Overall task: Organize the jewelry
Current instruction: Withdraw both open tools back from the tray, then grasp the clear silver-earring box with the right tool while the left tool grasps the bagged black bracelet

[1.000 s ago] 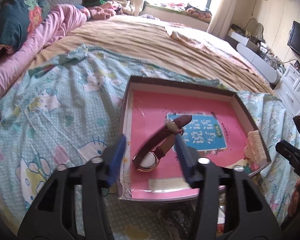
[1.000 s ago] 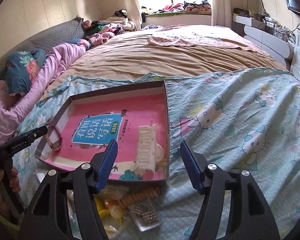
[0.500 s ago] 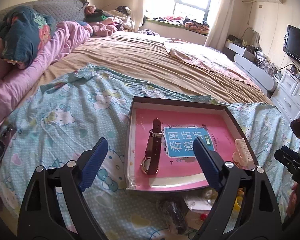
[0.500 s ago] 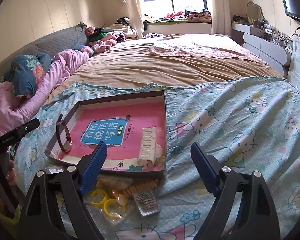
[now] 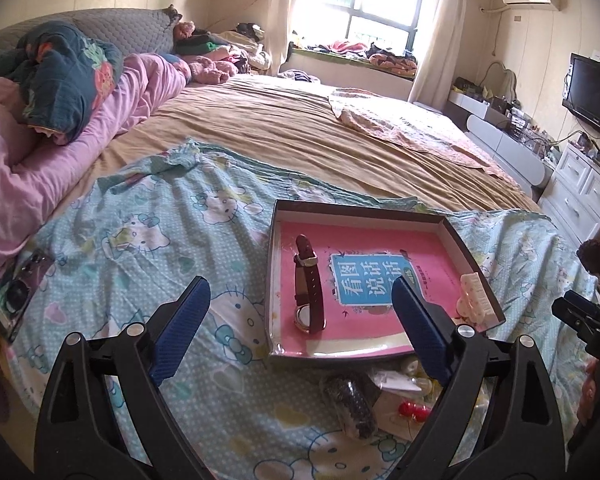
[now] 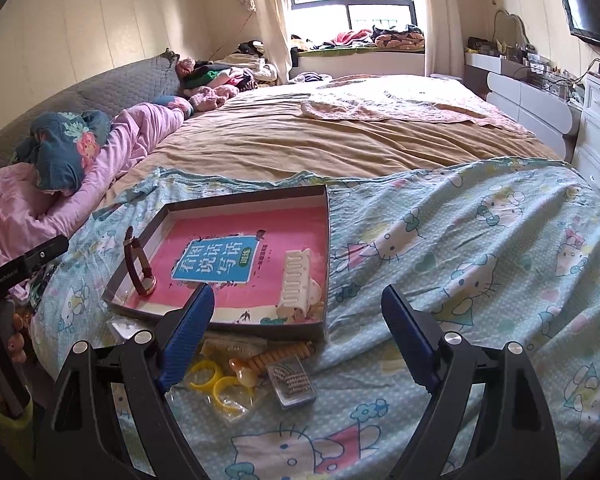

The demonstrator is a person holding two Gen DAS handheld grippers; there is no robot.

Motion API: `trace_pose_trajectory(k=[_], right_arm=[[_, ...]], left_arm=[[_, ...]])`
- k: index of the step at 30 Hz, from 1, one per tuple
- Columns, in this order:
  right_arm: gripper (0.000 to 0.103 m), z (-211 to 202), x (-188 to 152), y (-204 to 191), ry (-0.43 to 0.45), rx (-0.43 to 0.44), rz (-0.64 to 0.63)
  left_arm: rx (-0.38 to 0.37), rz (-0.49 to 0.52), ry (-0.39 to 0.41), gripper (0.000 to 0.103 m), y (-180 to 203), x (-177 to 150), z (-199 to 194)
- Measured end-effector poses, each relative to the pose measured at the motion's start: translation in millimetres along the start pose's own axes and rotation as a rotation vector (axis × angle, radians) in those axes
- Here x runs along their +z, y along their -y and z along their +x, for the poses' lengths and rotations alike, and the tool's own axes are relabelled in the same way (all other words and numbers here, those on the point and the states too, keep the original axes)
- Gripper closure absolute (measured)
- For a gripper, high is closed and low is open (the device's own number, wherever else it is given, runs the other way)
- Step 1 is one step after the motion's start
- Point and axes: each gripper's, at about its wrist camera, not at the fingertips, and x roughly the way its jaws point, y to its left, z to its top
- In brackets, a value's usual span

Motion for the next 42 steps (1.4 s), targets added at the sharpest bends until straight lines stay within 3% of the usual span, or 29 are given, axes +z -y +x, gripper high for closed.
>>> trace_pose_trajectory(k=[20,42], right_arm=[[0.018,-8,-29,1,-0.054,0.015,-0.031],[0.019,23,-65,10,-0.158,0.02,-0.057]], left_arm=[[0.022,0.003,-0.088,0.018,-9,-41,-5],[-0.007,0.058,-0.244,0.018,20,-85,27]])
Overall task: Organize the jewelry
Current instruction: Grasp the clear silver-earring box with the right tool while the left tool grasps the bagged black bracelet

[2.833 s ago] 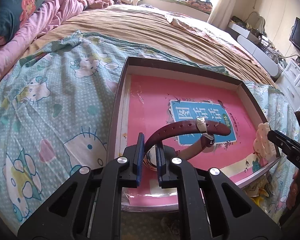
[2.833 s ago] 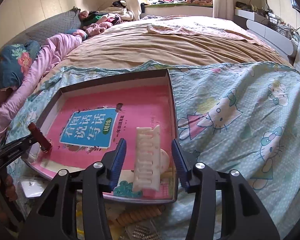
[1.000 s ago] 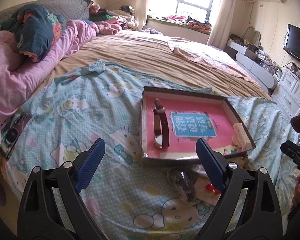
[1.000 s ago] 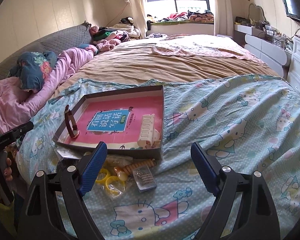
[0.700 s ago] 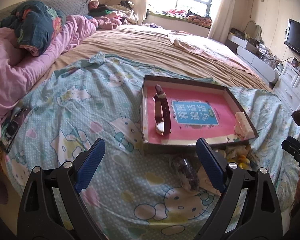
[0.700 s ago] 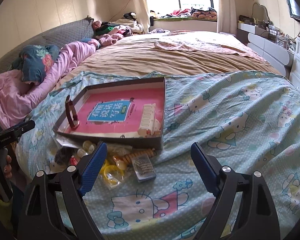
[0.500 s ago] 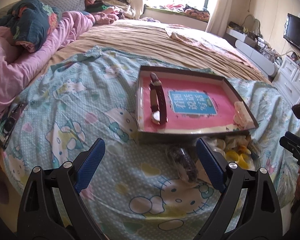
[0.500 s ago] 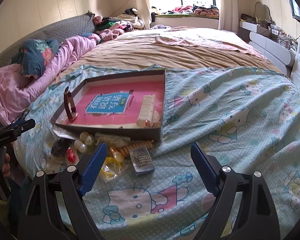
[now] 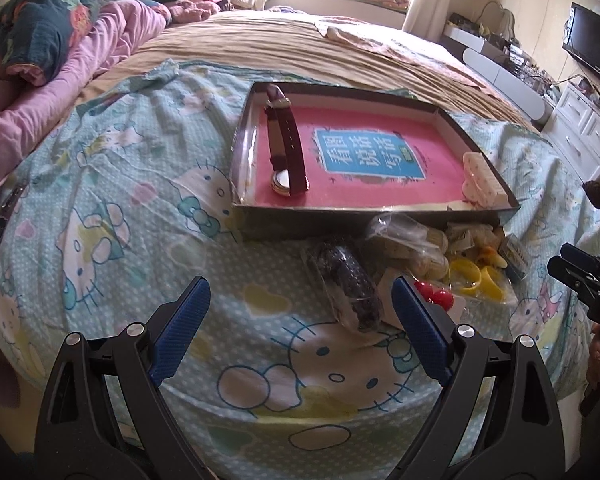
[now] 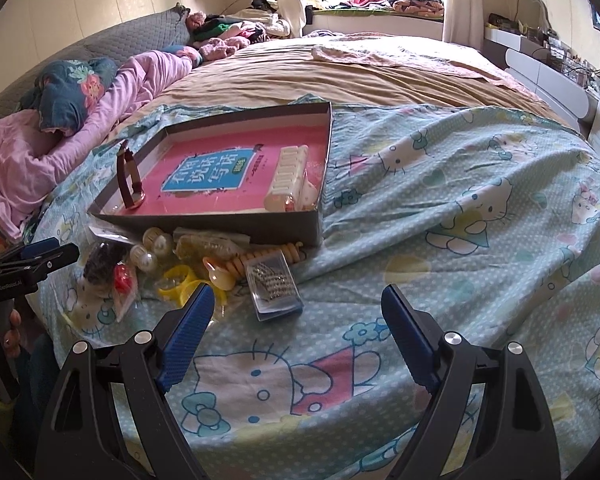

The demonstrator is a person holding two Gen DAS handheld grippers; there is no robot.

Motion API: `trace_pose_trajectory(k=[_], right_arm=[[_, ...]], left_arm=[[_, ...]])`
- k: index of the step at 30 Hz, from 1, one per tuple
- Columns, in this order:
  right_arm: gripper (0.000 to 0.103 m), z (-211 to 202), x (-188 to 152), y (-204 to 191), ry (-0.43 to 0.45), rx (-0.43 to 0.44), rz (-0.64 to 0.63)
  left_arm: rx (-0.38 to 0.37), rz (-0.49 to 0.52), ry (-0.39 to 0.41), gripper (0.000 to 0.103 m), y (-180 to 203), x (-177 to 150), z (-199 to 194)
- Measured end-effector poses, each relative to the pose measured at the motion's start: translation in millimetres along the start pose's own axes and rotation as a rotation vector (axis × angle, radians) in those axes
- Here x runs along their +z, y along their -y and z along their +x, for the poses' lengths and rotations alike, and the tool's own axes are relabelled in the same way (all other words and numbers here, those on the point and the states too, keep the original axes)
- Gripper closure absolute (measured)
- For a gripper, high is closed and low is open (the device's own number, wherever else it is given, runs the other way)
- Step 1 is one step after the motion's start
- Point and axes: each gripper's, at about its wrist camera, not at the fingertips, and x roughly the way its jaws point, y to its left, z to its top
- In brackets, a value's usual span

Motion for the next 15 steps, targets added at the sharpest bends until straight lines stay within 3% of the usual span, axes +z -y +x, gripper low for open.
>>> trace_pose_trajectory(k=[9,11,15], right_arm=[[0.019,17,-3,6,-0.024,-0.007,-0.01],[0.02,21,-4,6,-0.032,-0.013,-0.014],[0.033,33,-4,8,-0.058,0.0,-0.02]], left_arm=[[-0.015,0.03,-0.04,0.02,14,-6,18],[-0.022,0.03,-0.048,0.028,15,-6,22],[-0.019,0.018,-0.062,0.04,10,-6,27]])
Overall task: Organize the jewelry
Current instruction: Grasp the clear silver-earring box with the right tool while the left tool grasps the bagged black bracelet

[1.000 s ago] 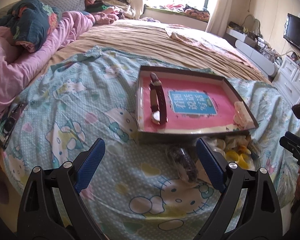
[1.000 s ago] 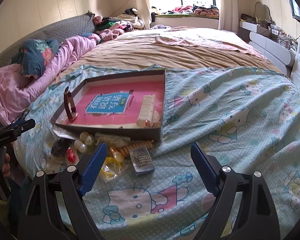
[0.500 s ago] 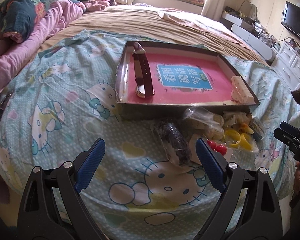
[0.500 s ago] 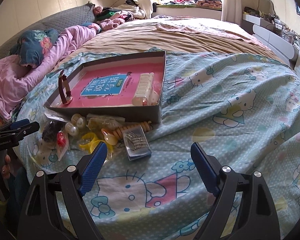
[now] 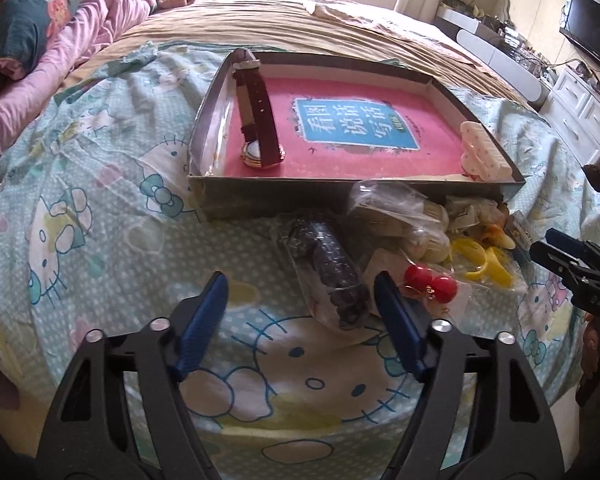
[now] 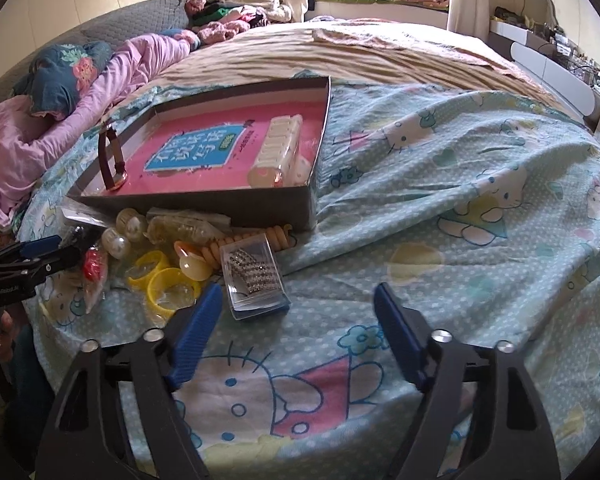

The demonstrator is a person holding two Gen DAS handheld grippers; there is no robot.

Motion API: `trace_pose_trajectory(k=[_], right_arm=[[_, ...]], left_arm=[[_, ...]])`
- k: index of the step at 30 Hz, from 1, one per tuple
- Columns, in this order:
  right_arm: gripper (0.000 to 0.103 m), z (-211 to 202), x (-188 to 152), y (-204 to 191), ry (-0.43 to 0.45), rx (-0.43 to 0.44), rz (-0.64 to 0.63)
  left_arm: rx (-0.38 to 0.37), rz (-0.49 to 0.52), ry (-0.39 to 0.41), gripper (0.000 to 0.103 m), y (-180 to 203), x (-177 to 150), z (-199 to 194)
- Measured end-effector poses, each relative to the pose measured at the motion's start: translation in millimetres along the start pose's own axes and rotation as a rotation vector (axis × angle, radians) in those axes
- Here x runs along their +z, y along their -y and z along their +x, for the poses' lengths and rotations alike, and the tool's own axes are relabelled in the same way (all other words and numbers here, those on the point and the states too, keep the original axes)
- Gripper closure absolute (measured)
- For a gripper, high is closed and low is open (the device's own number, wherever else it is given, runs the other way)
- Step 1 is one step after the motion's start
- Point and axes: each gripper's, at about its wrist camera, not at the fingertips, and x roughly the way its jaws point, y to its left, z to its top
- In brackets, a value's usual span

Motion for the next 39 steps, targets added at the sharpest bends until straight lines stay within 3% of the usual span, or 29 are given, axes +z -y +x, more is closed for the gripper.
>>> trace_pose_trajectory(k=[7,9,14,16,19,26,39], right_arm=[[0.054,17,2,-12,-0.012,0.028,-0.055],[0.068,23,3,-18,-0.01,0.029,-0.087],[0.07,22,4,-20,0.01,0.037,-0.097],[0.071,19,4,-16,0.016,0.047,-0.077],[0.071,10,3,-9,0.03,0.046,-0.052],[0.071,-13,4,1,0.068,0.044,-0.019],[0.071,-39,23,-6,0.144,0.061,-0.023]], left_arm=[[-0.004,-0.02,-0.005,0.04,-5,2,3],[0.0,-0.023,-0.008,0.04,-5,2,5],[0.006,-0.022,-0.01,0.043,-2,4,11],[0.0,-0.017,-0.011,0.053,0,5,14],[-0.034,-0.003,0.002,0.077,2,5,14],[-0.053,-0.016,0.013,0.083,-5,6,0],[-0.039,-0.064,0.143,0.083,-27,24,-48]])
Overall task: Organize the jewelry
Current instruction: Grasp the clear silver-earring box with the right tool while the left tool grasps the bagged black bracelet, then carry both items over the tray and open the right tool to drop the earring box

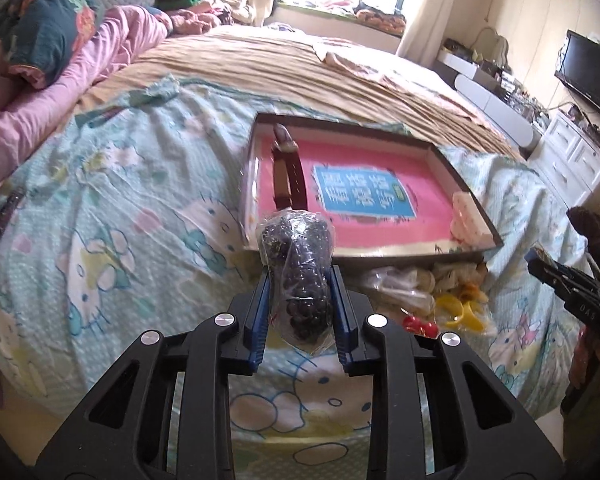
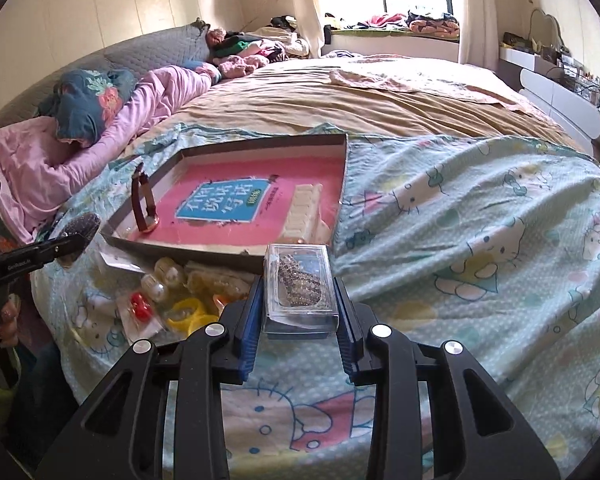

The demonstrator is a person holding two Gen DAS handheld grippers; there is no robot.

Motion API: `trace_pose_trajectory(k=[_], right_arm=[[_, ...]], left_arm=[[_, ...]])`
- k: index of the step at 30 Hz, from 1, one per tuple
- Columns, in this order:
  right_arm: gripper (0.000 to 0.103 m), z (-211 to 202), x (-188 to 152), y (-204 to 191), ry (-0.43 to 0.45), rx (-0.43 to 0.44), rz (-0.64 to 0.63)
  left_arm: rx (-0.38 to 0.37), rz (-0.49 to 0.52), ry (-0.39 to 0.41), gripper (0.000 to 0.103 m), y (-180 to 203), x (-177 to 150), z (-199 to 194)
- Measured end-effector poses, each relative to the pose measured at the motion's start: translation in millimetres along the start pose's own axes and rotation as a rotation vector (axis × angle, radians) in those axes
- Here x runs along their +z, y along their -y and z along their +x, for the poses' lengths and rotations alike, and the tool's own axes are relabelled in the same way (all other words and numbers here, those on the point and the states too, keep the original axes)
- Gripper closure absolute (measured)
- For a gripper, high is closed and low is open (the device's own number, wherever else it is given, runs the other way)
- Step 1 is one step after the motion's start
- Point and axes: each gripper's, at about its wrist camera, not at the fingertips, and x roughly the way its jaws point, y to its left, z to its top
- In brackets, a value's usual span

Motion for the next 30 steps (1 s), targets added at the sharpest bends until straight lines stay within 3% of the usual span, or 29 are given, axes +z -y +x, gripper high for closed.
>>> trace_pose_trajectory(k=[13,30], right_arm=[[0.072,9,24,-22,0.033,0.024,-0.038],[0.072,38,65,-25,0.057,0.005,-0.053]], left_arm=[[-0.009,-0.022,0.048,0.083,-2,25,-1],[-0.042,0.032,0.029,0.083,29,52,36]])
